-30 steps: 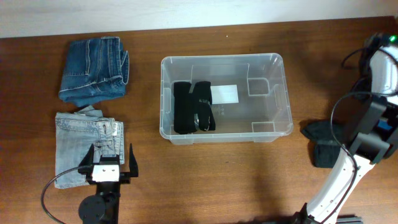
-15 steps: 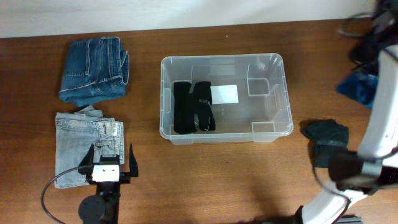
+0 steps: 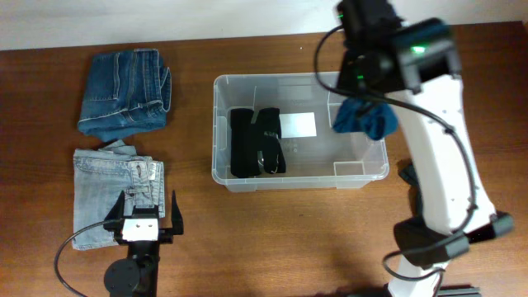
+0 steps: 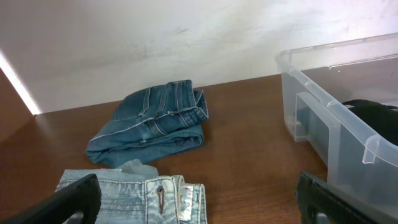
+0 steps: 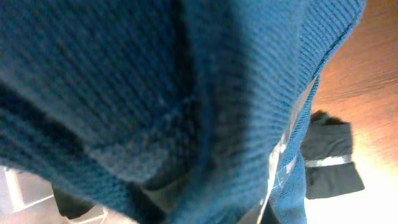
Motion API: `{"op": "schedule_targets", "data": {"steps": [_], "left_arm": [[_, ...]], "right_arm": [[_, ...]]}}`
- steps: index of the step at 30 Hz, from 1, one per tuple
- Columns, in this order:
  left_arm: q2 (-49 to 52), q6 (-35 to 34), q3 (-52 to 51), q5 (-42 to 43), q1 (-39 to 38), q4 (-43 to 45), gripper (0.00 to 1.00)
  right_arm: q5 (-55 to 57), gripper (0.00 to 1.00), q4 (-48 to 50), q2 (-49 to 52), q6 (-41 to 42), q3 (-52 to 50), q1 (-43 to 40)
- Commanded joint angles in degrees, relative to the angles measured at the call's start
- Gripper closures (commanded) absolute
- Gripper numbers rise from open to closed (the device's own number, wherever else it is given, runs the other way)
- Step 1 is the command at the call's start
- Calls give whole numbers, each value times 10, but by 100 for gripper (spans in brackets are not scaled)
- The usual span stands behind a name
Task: Pack container
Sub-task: 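Carry the blue garment into the bin beside the black one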
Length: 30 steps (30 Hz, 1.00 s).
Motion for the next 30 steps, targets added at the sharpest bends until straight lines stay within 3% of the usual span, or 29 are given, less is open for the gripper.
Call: {"op": "schedule_targets", "data": {"steps": [1, 17, 30], "left_arm": [[-5, 7, -1, 6, 2, -4, 1], [-5, 7, -1, 6, 2, -4, 1], [-5, 7, -1, 6, 2, -4, 1]], "right_arm": [[12, 96, 4, 41, 40, -5, 22], [-15, 96, 29, 214, 40, -7, 69], [-35, 96, 34, 270, 40, -21, 70]]}}
